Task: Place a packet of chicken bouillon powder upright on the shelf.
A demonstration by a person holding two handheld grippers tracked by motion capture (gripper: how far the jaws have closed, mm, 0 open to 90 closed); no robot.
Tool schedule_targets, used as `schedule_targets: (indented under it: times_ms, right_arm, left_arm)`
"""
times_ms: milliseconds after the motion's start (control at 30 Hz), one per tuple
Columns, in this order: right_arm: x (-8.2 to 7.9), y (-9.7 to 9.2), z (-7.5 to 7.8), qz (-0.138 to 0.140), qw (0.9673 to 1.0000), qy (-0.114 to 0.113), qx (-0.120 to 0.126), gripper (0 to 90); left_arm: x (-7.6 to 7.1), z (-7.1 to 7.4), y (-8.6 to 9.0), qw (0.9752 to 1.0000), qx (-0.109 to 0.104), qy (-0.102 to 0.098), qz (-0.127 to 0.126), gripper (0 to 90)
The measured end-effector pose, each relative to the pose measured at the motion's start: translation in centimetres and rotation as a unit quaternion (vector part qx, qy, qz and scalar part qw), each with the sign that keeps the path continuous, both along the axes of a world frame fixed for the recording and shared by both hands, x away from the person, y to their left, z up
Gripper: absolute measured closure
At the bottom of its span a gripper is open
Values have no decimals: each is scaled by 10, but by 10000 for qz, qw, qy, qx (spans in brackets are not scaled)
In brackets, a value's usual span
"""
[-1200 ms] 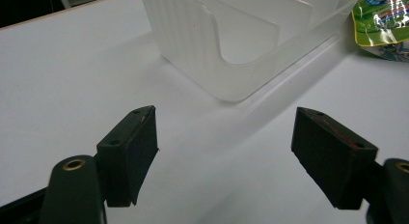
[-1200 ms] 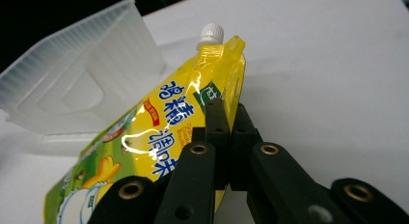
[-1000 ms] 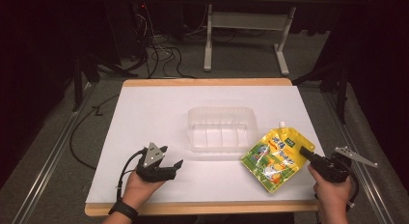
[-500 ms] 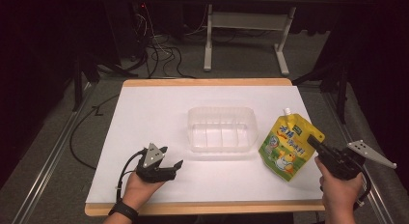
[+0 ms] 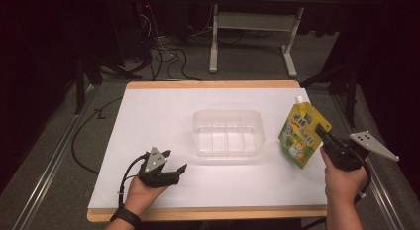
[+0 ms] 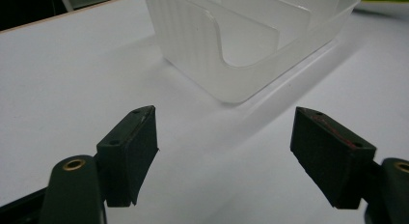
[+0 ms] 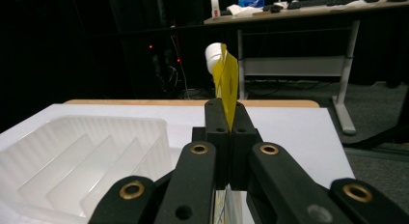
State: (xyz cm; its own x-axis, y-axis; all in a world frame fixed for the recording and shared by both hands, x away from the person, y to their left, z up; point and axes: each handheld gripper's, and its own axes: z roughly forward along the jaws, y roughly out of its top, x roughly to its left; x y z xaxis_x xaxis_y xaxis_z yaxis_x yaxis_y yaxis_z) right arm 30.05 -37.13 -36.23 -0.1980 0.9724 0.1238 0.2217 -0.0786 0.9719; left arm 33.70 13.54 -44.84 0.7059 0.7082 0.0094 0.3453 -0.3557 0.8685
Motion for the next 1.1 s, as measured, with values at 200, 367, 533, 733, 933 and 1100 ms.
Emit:
schedule_targets:
  times_ms: [200,367,533,733,933,1100]
  right_arm:
    - [-4,0,-10,40,10000,19,-18,900]
    - [-12,1,-15,78,10000,-7,-25,900]
    - [-19,2,-19,134,9999,29,8,894]
    - [-24,4,-24,166,9998,116,-63,850]
    - [-14,9,-39,280,9972,655,-211,761]
    - [-8,8,-46,238,9960,842,-193,842]
  left_arm:
    - [0,0,0,10000,-4,4,3,253]
    - [-1,0,-1,10000,7,12,-17,254]
    - [-1,0,-1,10000,2,1,-16,253]
    - [-1,0,-1,10000,3,-8,-2,252]
    - [-1,1,-1,10000,-3,-17,8,252]
    - [-1,1,0,10000,-6,-18,4,251]
